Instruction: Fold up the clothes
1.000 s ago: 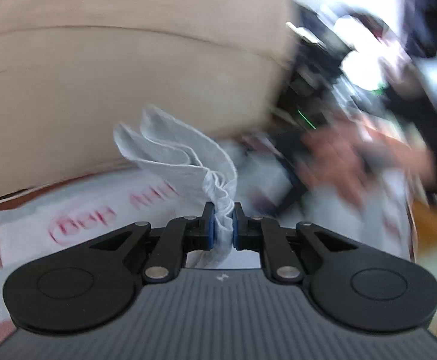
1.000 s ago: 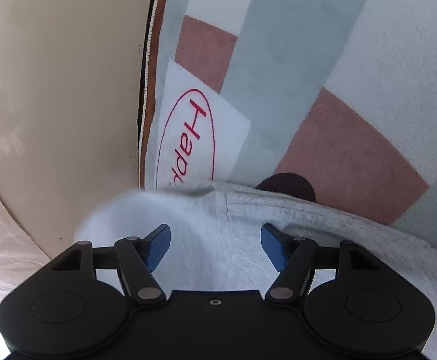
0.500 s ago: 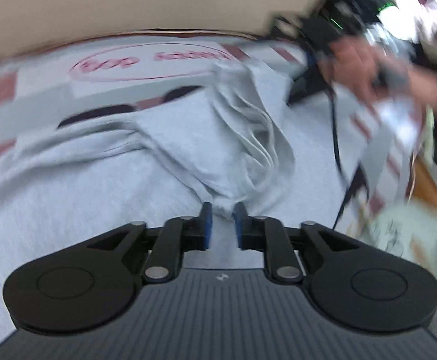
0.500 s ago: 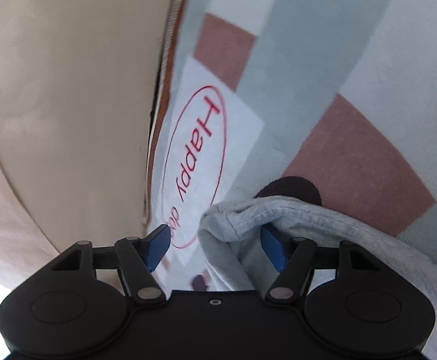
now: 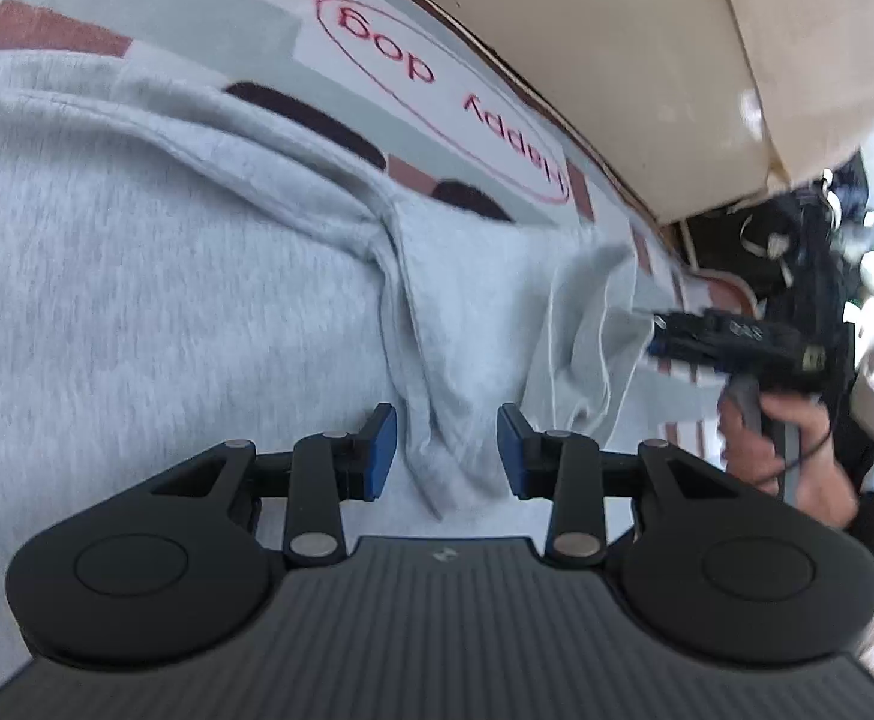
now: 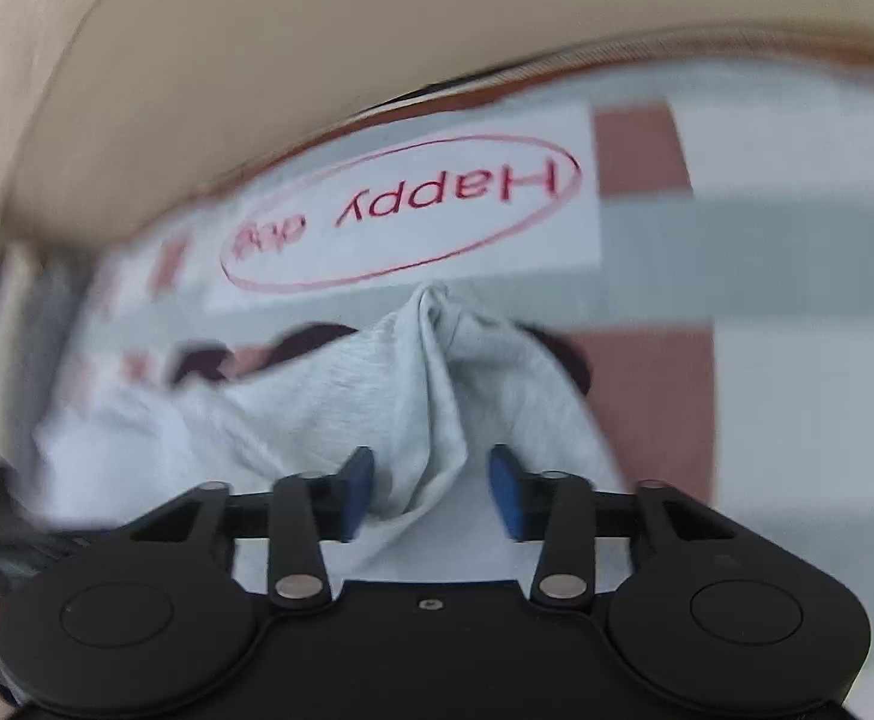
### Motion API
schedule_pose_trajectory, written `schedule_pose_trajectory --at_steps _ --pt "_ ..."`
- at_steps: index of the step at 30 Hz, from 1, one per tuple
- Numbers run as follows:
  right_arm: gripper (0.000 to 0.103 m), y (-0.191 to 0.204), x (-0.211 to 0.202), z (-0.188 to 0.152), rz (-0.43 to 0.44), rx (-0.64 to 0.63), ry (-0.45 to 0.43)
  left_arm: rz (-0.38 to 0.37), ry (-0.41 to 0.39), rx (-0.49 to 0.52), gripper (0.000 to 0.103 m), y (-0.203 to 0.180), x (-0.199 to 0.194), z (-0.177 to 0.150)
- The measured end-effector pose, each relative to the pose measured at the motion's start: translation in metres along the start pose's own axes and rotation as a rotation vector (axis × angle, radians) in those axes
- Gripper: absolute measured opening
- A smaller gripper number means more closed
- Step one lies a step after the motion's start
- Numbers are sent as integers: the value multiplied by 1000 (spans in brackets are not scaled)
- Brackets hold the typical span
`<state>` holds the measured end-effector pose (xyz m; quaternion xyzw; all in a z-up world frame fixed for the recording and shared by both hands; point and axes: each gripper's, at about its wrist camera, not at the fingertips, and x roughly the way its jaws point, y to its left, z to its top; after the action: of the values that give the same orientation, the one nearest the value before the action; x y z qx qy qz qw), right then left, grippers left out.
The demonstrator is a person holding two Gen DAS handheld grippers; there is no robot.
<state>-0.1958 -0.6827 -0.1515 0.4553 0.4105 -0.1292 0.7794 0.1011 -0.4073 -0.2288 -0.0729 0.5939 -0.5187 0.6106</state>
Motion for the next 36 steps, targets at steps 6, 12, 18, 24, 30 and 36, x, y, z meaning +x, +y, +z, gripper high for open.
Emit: schedule_pose_trajectory --at_steps 6,12,18,24,30,36 --pt "66 -16 20 -8 90 335 -3 10 5 40 42 -6 6 5" --pt "67 -10 36 3 26 495 14 21 10 80 43 -12 12 11" --pt "67 18 53 17 -118 457 65 24 73 15 43 -8 9 14" --pt "67 94 73 -6 -407 -121 189 87 60 76 43 -14 2 17" --pt "67 83 46 -40 -431 -225 238 86 43 57 43 -10 -2 20" --pt "67 73 29 -52 -498 -270 242 81 25 77 43 -13 -2 18"
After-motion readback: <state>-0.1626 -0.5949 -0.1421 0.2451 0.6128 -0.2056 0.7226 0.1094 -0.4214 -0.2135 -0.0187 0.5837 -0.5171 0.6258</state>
